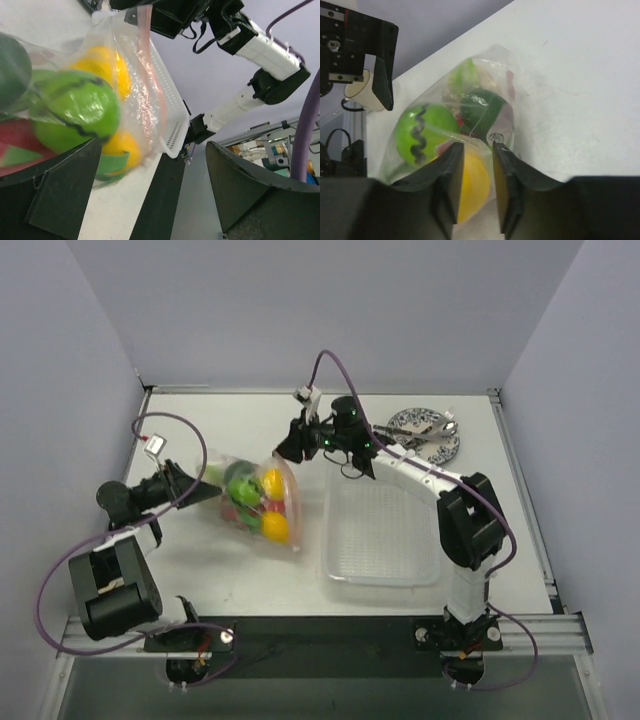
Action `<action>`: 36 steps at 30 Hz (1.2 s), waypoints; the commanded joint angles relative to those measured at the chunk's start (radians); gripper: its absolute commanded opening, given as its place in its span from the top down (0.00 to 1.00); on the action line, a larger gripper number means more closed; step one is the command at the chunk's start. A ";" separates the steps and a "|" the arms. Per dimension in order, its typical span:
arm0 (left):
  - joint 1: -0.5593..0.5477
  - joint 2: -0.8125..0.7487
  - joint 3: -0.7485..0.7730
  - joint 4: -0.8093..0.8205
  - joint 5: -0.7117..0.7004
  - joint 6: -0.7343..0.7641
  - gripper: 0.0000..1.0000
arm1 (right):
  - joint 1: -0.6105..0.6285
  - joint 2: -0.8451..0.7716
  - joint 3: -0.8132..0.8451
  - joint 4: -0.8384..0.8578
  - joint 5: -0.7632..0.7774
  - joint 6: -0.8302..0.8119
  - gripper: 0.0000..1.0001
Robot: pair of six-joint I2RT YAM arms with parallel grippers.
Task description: Open the zip-top bag and remove the fake food
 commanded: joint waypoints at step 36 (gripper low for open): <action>-0.038 -0.024 0.373 0.371 0.119 -0.014 0.03 | 0.158 -0.618 -0.487 -0.364 0.475 -0.026 0.00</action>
